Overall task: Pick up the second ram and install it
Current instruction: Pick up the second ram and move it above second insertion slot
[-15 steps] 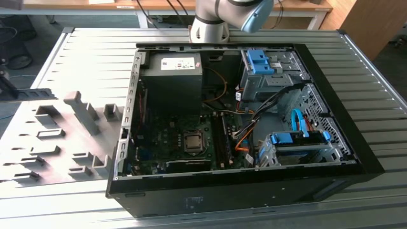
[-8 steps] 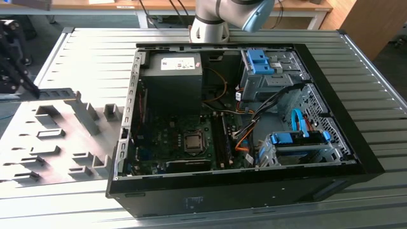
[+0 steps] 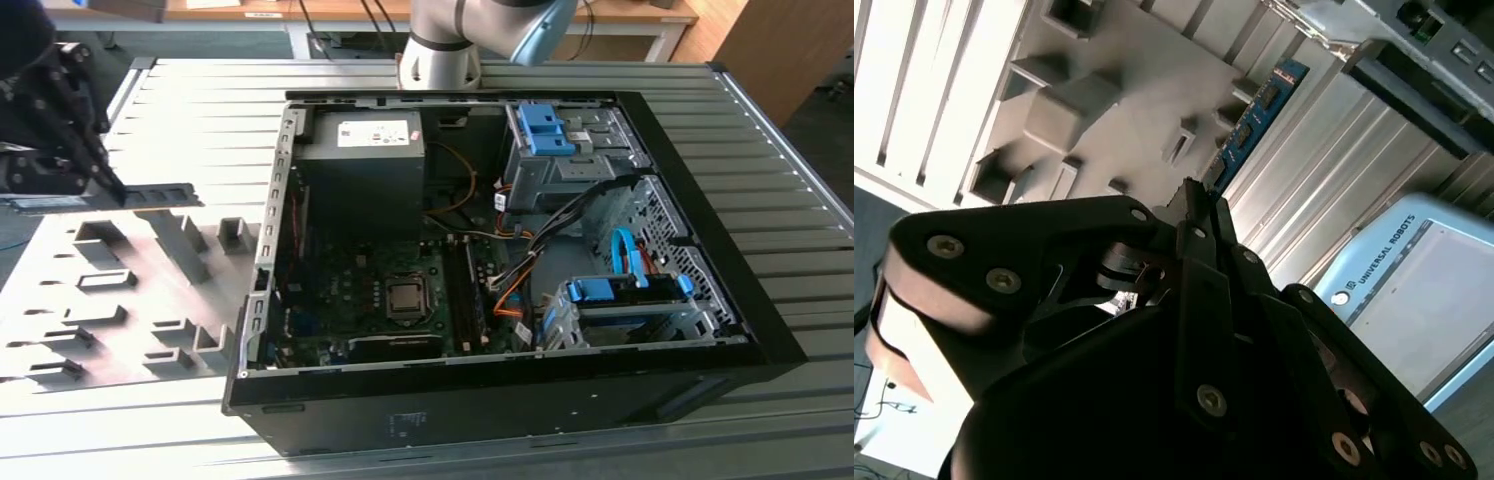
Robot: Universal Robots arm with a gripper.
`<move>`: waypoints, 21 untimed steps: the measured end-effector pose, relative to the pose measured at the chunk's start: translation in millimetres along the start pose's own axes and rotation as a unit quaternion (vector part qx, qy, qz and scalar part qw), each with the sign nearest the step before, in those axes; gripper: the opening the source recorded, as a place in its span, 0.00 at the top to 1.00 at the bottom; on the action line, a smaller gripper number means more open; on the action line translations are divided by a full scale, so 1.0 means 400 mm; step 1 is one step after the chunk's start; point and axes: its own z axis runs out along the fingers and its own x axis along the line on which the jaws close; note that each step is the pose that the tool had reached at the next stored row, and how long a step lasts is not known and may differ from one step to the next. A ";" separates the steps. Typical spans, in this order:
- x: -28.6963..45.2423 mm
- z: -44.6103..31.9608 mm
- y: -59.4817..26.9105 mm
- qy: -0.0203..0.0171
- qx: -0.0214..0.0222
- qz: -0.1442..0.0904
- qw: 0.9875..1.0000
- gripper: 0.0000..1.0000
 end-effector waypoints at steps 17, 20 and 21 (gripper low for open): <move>0.002 0.000 -0.126 0.000 -0.001 0.000 1.000 0.86; 0.003 0.000 -0.150 0.000 -0.002 0.000 1.000 0.86; 0.003 0.000 -0.159 0.000 -0.002 0.000 1.000 0.86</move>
